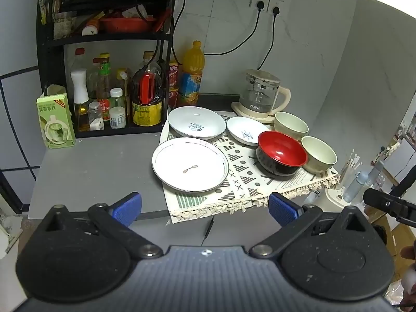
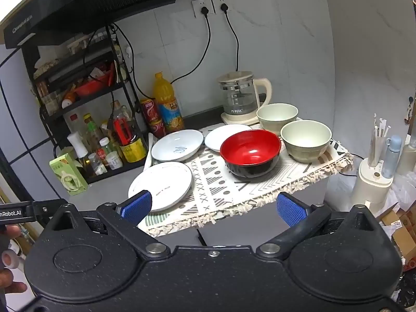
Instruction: Organize plates and bowls
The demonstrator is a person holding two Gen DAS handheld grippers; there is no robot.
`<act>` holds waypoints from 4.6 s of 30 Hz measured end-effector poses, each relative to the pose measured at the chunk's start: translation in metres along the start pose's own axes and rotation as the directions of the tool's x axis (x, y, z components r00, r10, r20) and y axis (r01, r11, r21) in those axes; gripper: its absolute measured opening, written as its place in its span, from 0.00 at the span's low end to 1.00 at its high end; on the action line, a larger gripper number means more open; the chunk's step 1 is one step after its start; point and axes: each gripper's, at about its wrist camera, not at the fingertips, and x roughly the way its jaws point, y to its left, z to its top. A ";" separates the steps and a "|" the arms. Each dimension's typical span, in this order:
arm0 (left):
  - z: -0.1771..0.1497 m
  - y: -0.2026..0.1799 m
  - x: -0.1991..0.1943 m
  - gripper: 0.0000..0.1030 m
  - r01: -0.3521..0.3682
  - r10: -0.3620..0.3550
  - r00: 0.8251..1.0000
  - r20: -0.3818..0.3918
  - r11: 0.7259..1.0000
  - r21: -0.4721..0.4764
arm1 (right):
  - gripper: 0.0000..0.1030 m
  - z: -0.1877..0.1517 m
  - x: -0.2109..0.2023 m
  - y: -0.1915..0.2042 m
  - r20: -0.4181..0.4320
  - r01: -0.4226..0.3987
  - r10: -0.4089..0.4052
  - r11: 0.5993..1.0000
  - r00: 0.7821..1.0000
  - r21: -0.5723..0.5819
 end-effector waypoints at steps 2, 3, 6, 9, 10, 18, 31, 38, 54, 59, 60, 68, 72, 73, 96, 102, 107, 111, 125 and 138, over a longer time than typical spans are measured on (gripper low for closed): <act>0.000 0.000 0.000 0.99 -0.001 0.001 1.000 0.002 1.000 0.005 | 1.00 0.001 0.001 0.000 0.000 -0.009 0.009 1.000 1.000 0.001; 0.001 0.000 0.000 0.99 -0.002 0.002 1.000 0.002 1.000 0.007 | 1.00 0.002 0.002 0.000 -0.001 -0.007 0.007 1.000 1.000 0.000; 0.003 0.000 0.000 0.99 -0.002 0.002 1.000 0.006 1.000 0.012 | 1.00 0.003 0.005 -0.001 -0.006 0.000 0.000 1.000 1.000 0.007; 0.003 0.001 -0.001 0.99 -0.008 0.008 1.000 0.009 1.000 0.018 | 1.00 0.004 0.008 -0.002 -0.015 -0.018 0.019 0.999 1.000 0.026; 0.003 0.002 -0.001 0.99 -0.010 0.010 1.000 0.009 1.000 0.013 | 1.00 0.004 0.009 -0.001 -0.014 -0.020 0.020 1.000 1.000 0.023; 0.010 0.009 0.008 0.99 -0.019 0.019 1.000 0.000 1.000 0.017 | 1.00 0.001 0.024 0.000 -0.003 -0.020 0.020 0.999 1.000 0.038; 0.026 0.008 0.042 0.99 0.011 -0.011 1.000 0.000 0.999 0.040 | 1.00 0.015 0.040 -0.007 0.065 -0.017 0.016 1.000 0.998 0.006; 0.031 0.010 0.064 0.99 0.024 -0.024 1.000 -0.021 0.999 0.044 | 1.00 0.026 0.057 -0.014 0.018 -0.008 0.007 0.999 1.000 0.048; 0.047 0.004 0.128 0.99 0.008 -0.009 0.997 -0.072 1.000 -0.003 | 1.00 0.041 0.123 -0.041 -0.067 0.012 -0.009 0.999 0.998 0.045; 0.058 -0.008 0.158 0.99 0.027 -0.027 0.996 -0.080 1.000 -0.006 | 1.00 0.055 0.145 -0.058 -0.079 0.038 -0.034 0.999 0.996 0.040; 0.060 -0.010 0.165 0.99 0.031 -0.032 0.996 -0.084 0.999 -0.011 | 1.00 0.058 0.149 -0.061 -0.076 0.039 -0.036 0.999 0.996 0.038; 0.088 -0.032 0.209 0.99 0.079 -0.080 0.991 -0.109 0.997 -0.013 | 1.00 0.077 0.183 -0.085 -0.071 0.065 -0.058 0.994 0.996 0.094; 0.105 -0.045 0.228 0.99 0.106 -0.101 0.986 -0.132 0.994 0.029 | 1.00 0.087 0.197 -0.095 -0.086 0.107 -0.097 0.988 0.992 0.110; 0.110 -0.048 0.233 0.99 0.113 -0.107 0.984 -0.142 0.993 0.032 | 1.00 0.089 0.200 -0.098 -0.089 0.117 -0.107 0.986 0.990 0.121; 0.130 -0.134 0.324 0.96 0.342 -0.312 0.917 -0.248 0.936 0.089 | 0.99 0.079 0.242 -0.162 -0.135 0.332 -0.308 0.915 0.942 0.229; 0.136 -0.167 0.346 0.93 0.382 -0.345 0.900 -0.266 0.919 0.098 | 0.90 0.081 0.252 -0.189 -0.154 0.359 -0.329 0.898 0.932 0.253; 0.140 -0.198 0.365 0.91 0.400 -0.356 0.891 -0.280 0.909 0.117 | 0.85 0.085 0.259 -0.209 -0.169 0.353 -0.317 0.896 0.933 0.270; 0.139 -0.227 0.383 0.83 0.411 -0.354 0.881 -0.315 0.901 0.137 | 0.67 0.086 0.268 -0.229 -0.201 0.358 -0.307 0.881 0.930 0.310; 0.132 -0.297 0.449 0.60 0.394 -0.314 0.852 -0.419 0.912 0.118 | 0.63 0.092 0.296 -0.285 -0.244 0.317 -0.241 0.880 0.939 0.353; 0.122 -0.329 0.502 0.37 0.315 -0.217 0.840 -0.497 0.941 0.123 | 0.34 0.088 0.344 -0.319 -0.325 0.257 -0.145 0.907 0.935 0.335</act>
